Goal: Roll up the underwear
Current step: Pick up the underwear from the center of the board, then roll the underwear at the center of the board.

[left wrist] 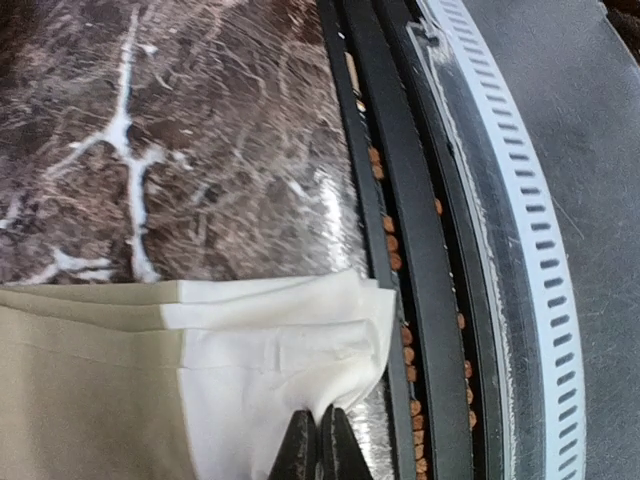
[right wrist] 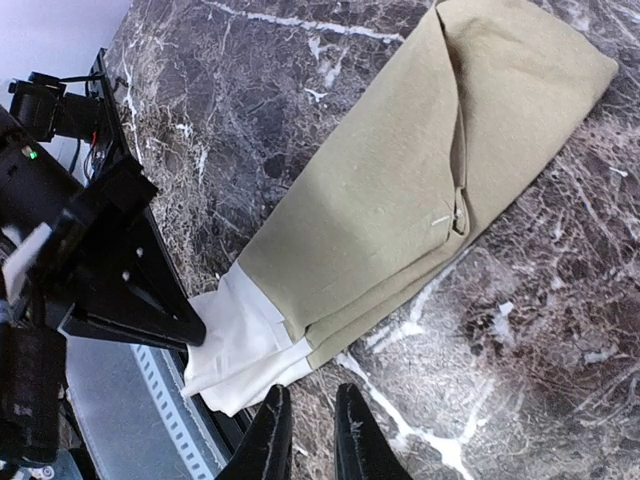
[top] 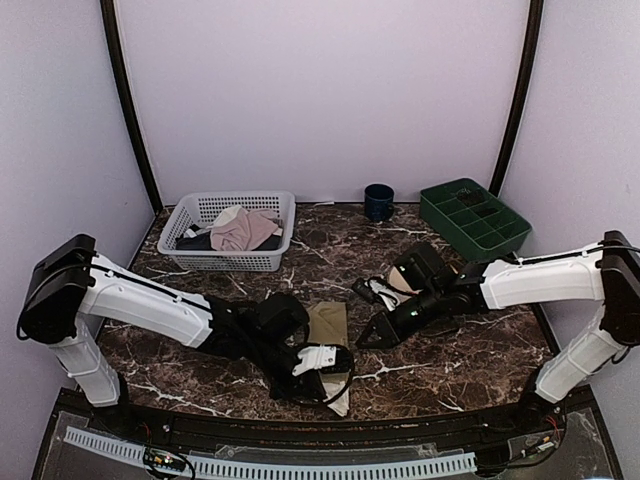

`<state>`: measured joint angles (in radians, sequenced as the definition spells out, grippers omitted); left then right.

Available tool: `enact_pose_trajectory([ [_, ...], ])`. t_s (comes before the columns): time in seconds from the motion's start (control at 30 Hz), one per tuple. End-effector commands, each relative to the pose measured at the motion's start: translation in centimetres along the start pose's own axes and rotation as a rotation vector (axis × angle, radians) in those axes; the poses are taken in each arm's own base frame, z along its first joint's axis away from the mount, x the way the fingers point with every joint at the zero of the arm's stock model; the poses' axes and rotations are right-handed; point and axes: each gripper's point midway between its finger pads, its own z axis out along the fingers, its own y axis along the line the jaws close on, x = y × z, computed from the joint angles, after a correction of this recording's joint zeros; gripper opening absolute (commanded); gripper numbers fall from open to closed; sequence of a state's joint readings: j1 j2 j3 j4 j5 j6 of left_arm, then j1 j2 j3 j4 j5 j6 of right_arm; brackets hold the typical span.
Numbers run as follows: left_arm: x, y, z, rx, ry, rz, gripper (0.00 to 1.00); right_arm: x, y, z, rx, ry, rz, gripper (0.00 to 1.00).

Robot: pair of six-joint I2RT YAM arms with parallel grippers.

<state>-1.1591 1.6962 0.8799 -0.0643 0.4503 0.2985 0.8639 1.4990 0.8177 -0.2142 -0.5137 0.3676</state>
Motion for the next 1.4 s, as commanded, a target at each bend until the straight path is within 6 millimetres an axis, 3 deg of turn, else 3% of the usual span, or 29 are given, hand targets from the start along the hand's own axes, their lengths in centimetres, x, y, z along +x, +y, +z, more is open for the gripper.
enact_pose_trajectory([
  [0.0,-1.2,1.6,-2.0,0.055,-0.049,-0.130,0.00,0.7,-0.9,-0.8,0.027,0.004,0.005,0.16],
  [0.13,-1.1,4.2,-2.6,0.032,-0.071,-0.187,0.00,0.6,-0.7,-0.9,0.018,0.003,0.006,0.17],
  [0.23,-0.5,5.6,-2.0,0.039,-0.057,-0.233,0.00,0.5,-0.5,-0.8,0.006,0.002,0.006,0.17],
  [0.5,1.4,7.9,-1.2,0.034,-0.074,-0.363,0.00,0.1,0.5,-0.2,-0.074,-0.013,0.043,0.17],
  [0.73,1.7,8.5,-0.8,0.036,-0.087,-0.402,0.02,-0.6,2.0,1.1,-0.183,-0.049,0.110,0.17],
  [1.03,2.2,8.5,-0.4,0.038,-0.079,-0.428,0.05,-1.2,3.2,4.7,-0.251,-0.034,0.177,0.15],
  [1.3,2.1,8.9,-0.5,0.018,-0.083,-0.435,0.09,0.7,0.5,7.5,-0.181,0.029,0.268,0.11],
  [1.37,1.6,9.2,-1.3,-0.025,-0.101,-0.418,0.18,1.6,-0.6,8.0,-0.133,0.057,0.280,0.09],
])
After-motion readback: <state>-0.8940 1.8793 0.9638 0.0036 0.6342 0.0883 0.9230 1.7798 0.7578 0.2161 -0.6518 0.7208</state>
